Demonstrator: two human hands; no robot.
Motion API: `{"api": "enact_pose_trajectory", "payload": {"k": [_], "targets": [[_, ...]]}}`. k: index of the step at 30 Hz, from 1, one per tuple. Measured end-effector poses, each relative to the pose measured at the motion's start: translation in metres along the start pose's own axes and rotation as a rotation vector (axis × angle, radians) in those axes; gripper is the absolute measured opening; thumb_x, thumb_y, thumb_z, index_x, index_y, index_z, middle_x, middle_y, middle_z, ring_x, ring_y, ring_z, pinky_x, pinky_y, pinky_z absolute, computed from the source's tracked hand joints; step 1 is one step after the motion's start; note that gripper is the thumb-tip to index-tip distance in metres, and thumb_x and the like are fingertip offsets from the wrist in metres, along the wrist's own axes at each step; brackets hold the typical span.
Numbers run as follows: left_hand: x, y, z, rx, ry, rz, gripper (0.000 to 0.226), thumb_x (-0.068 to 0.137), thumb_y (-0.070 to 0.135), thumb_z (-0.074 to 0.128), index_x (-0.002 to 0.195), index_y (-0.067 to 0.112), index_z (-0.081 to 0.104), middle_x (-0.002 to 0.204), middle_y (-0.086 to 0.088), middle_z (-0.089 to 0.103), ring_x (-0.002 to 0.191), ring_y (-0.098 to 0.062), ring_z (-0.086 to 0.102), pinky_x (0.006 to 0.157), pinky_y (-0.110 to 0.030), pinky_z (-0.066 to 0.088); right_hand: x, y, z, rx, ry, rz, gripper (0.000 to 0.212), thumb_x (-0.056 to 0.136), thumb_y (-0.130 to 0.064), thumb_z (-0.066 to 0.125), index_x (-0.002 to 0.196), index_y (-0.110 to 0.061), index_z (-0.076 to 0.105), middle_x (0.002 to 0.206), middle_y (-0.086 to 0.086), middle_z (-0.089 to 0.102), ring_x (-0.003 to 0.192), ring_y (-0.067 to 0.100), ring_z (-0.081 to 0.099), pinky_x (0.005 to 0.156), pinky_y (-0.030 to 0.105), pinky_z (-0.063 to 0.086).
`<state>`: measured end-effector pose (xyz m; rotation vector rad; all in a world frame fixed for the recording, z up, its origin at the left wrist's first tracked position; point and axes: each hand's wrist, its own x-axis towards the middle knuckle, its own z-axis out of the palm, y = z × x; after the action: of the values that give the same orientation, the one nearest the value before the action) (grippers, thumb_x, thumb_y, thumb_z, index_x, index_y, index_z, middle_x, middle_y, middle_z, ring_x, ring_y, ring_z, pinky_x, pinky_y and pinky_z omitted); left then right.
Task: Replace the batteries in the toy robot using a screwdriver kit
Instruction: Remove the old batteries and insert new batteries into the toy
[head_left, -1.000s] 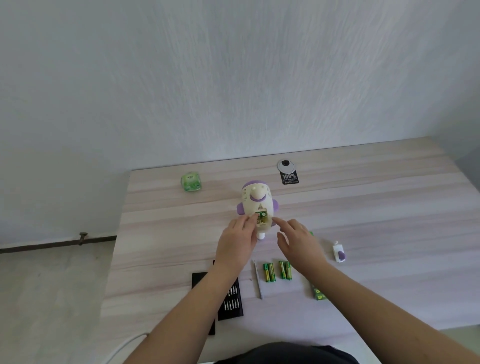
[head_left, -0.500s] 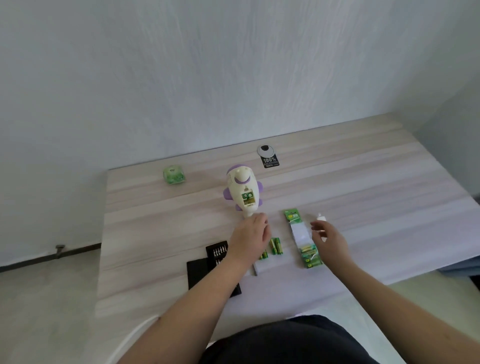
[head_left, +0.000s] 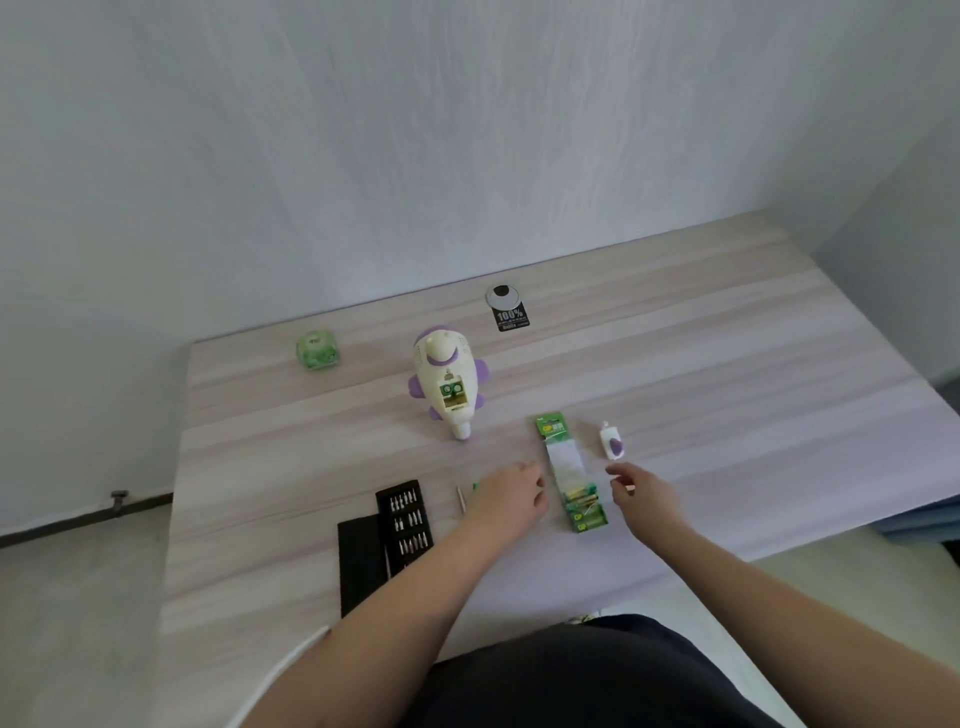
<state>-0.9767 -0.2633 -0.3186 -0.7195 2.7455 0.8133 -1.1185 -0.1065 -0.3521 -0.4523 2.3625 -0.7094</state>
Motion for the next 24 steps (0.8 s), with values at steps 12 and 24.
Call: {"api": "enact_pose_trajectory", "payload": {"k": [12, 24], "targets": [[0.028, 0.031, 0.038, -0.104, -0.133, -0.173, 0.056, 0.078, 0.034, 0.077, 0.122, 0.012, 0.049, 0.123, -0.007, 0.052, 0.110, -0.026, 0.055, 0.090, -0.039, 0.047, 0.031, 0.005, -0.012, -0.169, -0.298, -0.194, 0.018, 0.091, -0.020, 0.061, 0.108, -0.021, 0.068, 0.089, -0.004, 0.065, 0.081, 0.012, 0.059, 0.070, 0.022, 0.043], [0.031, 0.035, 0.047, -0.167, -0.070, -0.199, 0.060, 0.072, 0.030, 0.082, 0.118, 0.012, 0.048, 0.121, -0.004, 0.052, 0.106, -0.023, 0.053, 0.084, -0.033, 0.042, 0.046, -0.011, -0.019, -0.506, -0.463, -0.368, 0.026, 0.089, -0.028, 0.064, 0.112, -0.018, 0.060, 0.104, -0.004, 0.068, 0.096, 0.019, 0.065, 0.083, 0.031, 0.052]]}}
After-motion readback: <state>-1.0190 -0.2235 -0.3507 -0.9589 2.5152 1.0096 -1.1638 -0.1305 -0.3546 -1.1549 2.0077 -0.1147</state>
